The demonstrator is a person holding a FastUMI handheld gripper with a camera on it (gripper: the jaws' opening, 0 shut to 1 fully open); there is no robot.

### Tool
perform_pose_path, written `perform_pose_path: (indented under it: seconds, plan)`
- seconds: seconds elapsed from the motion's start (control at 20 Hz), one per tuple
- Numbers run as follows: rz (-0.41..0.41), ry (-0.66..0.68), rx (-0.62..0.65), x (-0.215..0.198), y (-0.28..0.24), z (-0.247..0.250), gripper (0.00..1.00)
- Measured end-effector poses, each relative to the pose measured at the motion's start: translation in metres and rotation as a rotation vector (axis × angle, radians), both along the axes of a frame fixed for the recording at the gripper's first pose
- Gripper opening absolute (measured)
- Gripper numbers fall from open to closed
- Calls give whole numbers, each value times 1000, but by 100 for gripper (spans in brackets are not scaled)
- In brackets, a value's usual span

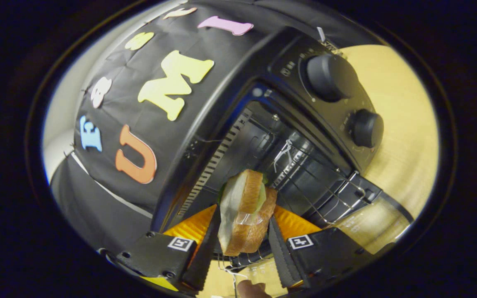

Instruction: Open the toaster oven, put the food inside, and close the toaster oven door.

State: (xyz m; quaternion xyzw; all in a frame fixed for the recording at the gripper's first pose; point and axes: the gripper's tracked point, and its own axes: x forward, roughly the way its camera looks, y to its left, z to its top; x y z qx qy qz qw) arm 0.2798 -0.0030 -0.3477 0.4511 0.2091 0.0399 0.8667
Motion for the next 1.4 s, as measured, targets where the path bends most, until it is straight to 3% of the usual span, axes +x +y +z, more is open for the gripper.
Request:
perform_pose_path:
  seconds: [0.05,0.2,0.35,0.5,0.75,0.9,1.15,1.4]
  plan:
    - [-5,20,-19,-7,-3,-2,74]
    - [17,72,-29,-18,-1,-1,74]
    - [67,116,-149,-28,-1,-2,76]
    - [84,115,-281,-42,-3,3,100]
    - [168,9,-546,-77,2,16,100]
    - [186,-51,-640,-108,1,20,100]
    - [219,7,-723,-158,7,-8,100]
    - [240,25,-859,-184,12,-35,100]
